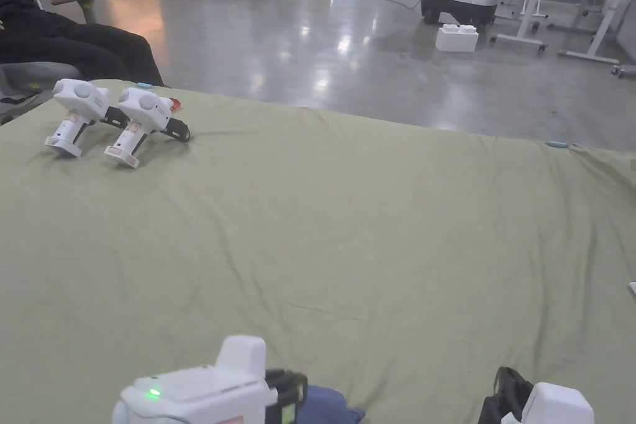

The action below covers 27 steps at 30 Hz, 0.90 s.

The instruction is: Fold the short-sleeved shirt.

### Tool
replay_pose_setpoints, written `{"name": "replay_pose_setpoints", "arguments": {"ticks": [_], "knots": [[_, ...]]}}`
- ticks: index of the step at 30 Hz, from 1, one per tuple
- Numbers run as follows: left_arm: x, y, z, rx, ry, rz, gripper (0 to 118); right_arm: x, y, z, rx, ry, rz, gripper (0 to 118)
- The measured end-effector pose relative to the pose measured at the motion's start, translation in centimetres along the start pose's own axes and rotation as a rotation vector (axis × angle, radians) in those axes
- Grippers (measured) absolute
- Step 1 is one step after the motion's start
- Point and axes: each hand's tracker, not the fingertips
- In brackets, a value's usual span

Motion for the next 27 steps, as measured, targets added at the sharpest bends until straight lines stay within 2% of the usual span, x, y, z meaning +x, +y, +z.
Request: {"name": "replay_pose_setpoints", "arguments": {"ticks": [4,6,10,14,18,21,27], "knots": [[0.5,3.6,3.0,0.276,0.257,-0.208,1,-1.1,2.0,0.0,0.092,-0.017,0.003,1],[0.7,4.8,4.1,0.394,0.350,-0.260,1,-1.6,3.4,0.1,0.143,-0.029,-0.006,1],[0.6,6.2,5.8,0.576,0.478,-0.267,1,-2.4,6.1,0.4,0.234,-0.056,-0.008,1],[0.6,6.8,7.0,0.671,0.551,-0.272,1,-2.8,8.2,0.8,0.303,-0.086,0.004,1],[0.2,6.7,7.4,0.669,0.555,-0.287,1,-2.8,9.2,1.3,0.342,-0.108,0.017,1],[-0.9,6.2,7.7,0.635,0.538,-0.241,1,-3.3,8.6,1.7,0.320,-0.090,0.025,1],[-4.4,3.5,8.4,0.502,0.545,-0.191,1,-8.8,2.1,2.1,0.070,0.142,0.104,1]]}}
